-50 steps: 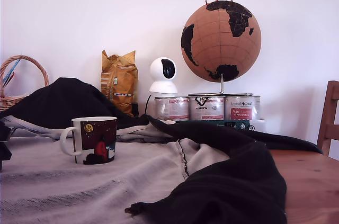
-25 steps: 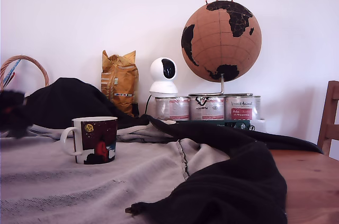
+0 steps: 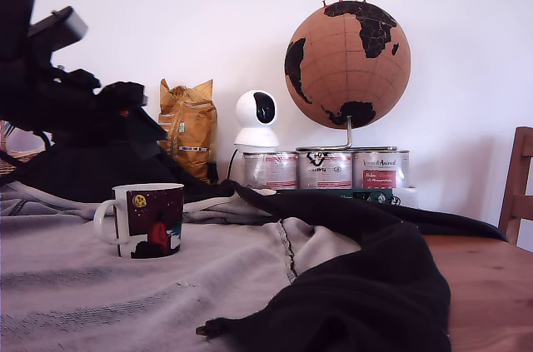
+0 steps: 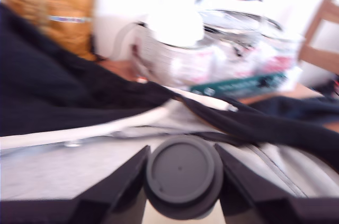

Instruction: Pick the grey coffee capsule and place it inside the red coffee cup

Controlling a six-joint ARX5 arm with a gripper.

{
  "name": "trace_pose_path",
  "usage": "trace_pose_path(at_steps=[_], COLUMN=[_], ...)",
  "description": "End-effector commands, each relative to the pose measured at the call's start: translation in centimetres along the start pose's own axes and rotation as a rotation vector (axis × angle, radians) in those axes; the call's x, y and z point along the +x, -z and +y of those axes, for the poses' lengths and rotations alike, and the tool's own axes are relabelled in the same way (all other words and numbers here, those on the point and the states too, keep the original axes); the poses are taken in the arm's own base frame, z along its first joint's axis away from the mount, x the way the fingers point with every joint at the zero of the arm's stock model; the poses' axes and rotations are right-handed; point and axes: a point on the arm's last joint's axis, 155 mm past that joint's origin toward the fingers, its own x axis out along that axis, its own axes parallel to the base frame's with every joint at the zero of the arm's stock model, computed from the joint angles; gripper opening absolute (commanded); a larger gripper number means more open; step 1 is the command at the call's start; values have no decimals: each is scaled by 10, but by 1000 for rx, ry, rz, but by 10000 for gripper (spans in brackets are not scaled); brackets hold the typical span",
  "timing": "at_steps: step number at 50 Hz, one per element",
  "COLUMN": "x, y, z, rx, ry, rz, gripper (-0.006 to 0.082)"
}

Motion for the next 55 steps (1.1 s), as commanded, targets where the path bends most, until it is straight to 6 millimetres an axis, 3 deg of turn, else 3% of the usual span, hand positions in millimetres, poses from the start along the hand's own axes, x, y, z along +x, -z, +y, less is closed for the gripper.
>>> trace_pose_path(at_steps=[1,12,14,19,21,33,37,40,42,47,49,55], x=[0,0,0,1,2,4,3,0,-3,-16,-23,-48], y=[-1,1,1,2,4,2,-5,-11,-17,-31,-38,-61], z=[2,5,6,6,6,7,7,5,5,7,10,24], rx=[13,8,7,1,-3,-8,-4,-3,-3,0,4,22], ry=[-9,-21,-24,-23,-24,-28,-27,-25,-26,-43,-62,-138], rz=[1,11,11,21,36,50,40,37,34,32,25,-4], gripper=[182,203,280,613,690,696,631,518,398,-45,9,4])
